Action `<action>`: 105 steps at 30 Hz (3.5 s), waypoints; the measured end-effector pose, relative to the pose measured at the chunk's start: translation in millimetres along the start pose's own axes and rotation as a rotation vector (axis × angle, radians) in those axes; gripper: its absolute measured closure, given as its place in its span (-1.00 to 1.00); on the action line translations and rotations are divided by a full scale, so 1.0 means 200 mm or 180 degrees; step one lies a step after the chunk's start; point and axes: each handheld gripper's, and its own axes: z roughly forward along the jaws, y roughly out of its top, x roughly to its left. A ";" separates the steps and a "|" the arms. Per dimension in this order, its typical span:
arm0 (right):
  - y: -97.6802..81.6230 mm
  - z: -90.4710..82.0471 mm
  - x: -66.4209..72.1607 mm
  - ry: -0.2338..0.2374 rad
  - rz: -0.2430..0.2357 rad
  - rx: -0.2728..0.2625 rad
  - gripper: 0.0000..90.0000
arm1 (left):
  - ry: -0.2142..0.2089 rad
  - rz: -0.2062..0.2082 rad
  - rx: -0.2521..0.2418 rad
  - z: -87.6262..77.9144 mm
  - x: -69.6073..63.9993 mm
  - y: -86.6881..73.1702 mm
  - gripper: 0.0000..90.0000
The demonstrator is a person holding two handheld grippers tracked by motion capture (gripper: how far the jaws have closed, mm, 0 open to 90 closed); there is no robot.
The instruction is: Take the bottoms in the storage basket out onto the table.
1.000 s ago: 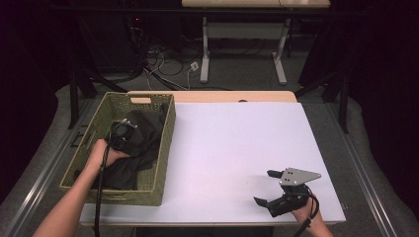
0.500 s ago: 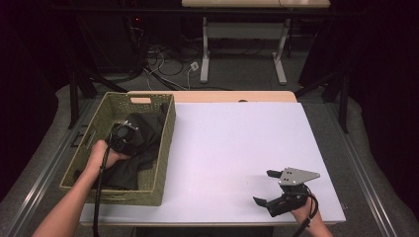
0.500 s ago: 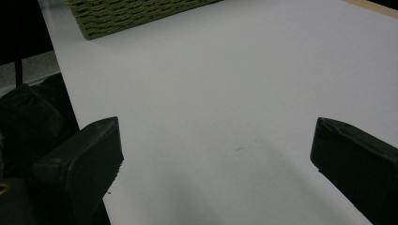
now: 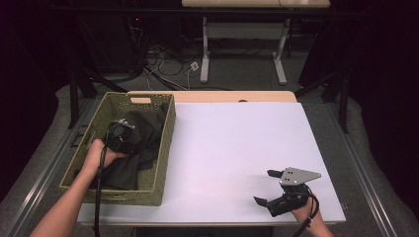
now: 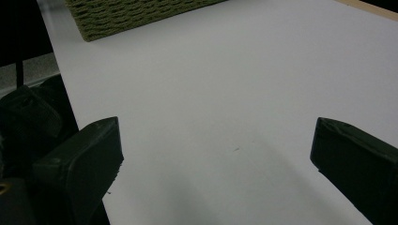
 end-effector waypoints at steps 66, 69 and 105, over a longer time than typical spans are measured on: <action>0.00 0.01 -0.02 -0.0021 0.0028 0.0028 -0.95 | -0.0003 0.0022 -0.0691 -0.25 -0.04 -0.01 0.33; 0.00 0.01 -0.02 -0.0028 0.0027 0.0020 -0.95 | -0.0017 0.0015 -0.0713 -0.26 -0.04 -0.01 0.33; -0.01 0.02 -0.02 -0.0019 0.0074 0.0029 -0.95 | -0.0116 0.0103 -0.1089 -0.43 -0.11 0.05 0.34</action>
